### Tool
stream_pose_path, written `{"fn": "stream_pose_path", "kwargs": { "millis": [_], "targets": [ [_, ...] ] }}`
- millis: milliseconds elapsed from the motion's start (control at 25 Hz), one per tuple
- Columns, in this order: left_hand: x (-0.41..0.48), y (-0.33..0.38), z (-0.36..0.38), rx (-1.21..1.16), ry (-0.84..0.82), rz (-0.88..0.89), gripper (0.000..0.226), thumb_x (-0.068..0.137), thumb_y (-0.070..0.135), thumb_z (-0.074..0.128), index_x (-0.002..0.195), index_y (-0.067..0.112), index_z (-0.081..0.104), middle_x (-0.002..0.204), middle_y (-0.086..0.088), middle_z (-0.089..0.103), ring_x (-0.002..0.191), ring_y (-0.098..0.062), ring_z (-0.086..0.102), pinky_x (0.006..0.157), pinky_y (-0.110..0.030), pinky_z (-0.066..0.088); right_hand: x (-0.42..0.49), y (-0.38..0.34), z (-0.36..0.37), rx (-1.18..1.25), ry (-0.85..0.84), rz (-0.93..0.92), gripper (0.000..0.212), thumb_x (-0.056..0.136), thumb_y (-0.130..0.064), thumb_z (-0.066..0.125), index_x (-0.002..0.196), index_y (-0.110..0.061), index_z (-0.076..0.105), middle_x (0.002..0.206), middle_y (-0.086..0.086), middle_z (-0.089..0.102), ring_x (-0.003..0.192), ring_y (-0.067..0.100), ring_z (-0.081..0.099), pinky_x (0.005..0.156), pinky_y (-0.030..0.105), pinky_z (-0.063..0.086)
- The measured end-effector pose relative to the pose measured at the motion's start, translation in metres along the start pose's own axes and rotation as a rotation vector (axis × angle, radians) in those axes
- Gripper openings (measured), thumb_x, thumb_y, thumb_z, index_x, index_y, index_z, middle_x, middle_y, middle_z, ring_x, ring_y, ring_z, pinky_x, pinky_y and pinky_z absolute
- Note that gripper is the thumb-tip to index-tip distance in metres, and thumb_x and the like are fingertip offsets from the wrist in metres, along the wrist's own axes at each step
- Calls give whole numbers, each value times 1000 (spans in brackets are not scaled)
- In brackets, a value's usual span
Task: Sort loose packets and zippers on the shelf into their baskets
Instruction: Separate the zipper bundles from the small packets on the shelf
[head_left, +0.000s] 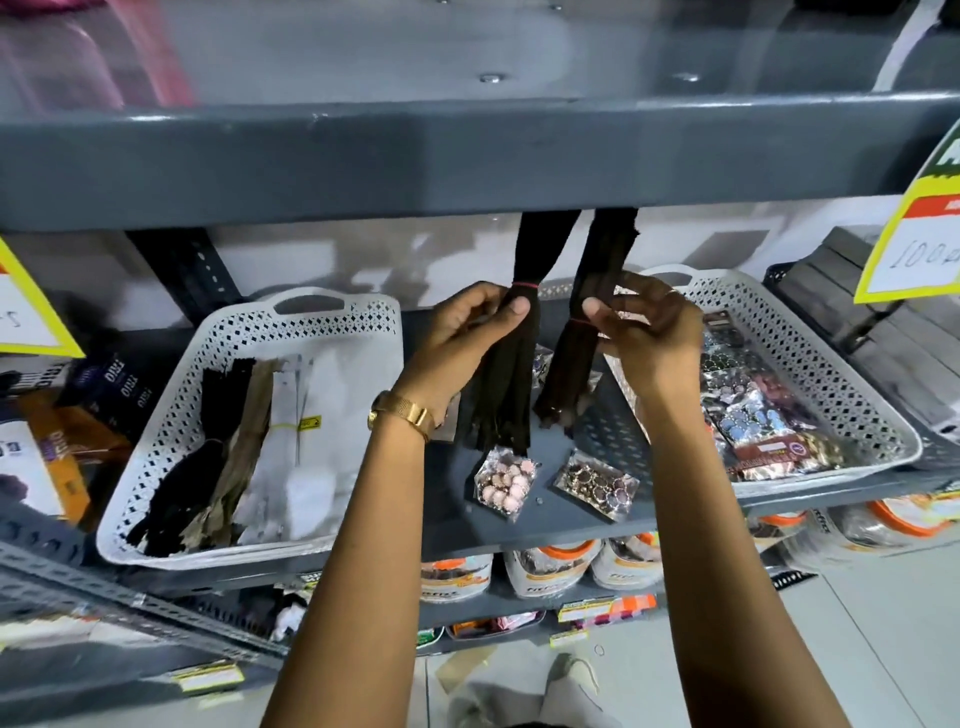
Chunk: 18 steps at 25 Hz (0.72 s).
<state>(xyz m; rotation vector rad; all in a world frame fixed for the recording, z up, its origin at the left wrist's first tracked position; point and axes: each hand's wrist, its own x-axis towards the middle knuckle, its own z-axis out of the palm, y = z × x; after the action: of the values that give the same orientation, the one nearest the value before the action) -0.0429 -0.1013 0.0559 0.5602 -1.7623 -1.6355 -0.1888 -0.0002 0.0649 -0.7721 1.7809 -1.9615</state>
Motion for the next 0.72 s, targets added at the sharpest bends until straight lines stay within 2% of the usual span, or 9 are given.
{"fn": "stream_pose_path", "kwargs": {
  "millis": [120,200,280,360,440,520,560,640,720],
  "targets": [
    [-4,9,13,41,-53,-32,12,91,20,56,94,9,59,94,-10,56,90,-17,53,83,-30,42,-4,-12,14,187,-121,84,22,78,6,66,94,-8,62,66,-5,71,62,11,69,56,29,60],
    [-9,0,22,27,0,-4,8,91,16,56,96,9,56,98,-11,60,92,-17,56,84,-26,45,-6,-13,20,208,-150,159,28,79,14,60,96,-8,61,73,0,70,65,13,68,57,28,61],
    [-14,-16,23,21,72,3,19,88,21,60,99,7,54,101,-11,62,94,-18,59,82,-21,48,-12,-12,23,199,-218,220,33,81,19,52,106,-2,59,85,8,66,74,17,66,59,25,59],
    [-17,-23,16,-38,183,-100,36,76,43,66,98,16,57,108,-10,65,101,-22,62,91,-29,51,-17,-12,25,211,-320,238,35,84,21,44,107,-2,58,93,11,65,80,17,65,66,23,59],
    [-18,-22,5,-99,266,-233,50,63,58,72,99,24,63,118,-10,66,110,-27,63,102,-46,48,-22,-11,30,244,-395,221,36,87,18,42,102,-10,60,100,7,67,90,18,67,81,30,57],
    [-20,-13,-5,-111,278,-243,31,71,48,73,94,27,71,111,-8,70,103,-25,65,102,-51,47,-28,0,36,254,-405,178,34,89,12,42,103,-12,61,101,8,68,92,23,67,84,37,56],
    [-21,-9,-10,-101,295,-219,17,78,36,71,90,24,72,103,-9,72,94,-24,67,99,-49,49,-34,12,38,148,-377,100,31,89,8,44,103,-13,61,100,11,68,89,26,67,81,38,57],
    [-25,0,-22,-79,360,-160,9,85,21,65,88,17,73,89,-10,74,74,-19,68,81,-39,56,-50,49,42,-353,-377,-167,23,91,-9,48,109,-16,61,108,16,66,93,31,65,80,39,56],
    [-29,9,-36,-109,442,-139,9,86,18,64,88,13,71,77,-4,75,57,-12,68,57,-25,58,-70,86,50,-828,-515,-336,36,93,-27,42,127,-21,51,138,13,49,123,33,49,103,43,44]
  ]
}}
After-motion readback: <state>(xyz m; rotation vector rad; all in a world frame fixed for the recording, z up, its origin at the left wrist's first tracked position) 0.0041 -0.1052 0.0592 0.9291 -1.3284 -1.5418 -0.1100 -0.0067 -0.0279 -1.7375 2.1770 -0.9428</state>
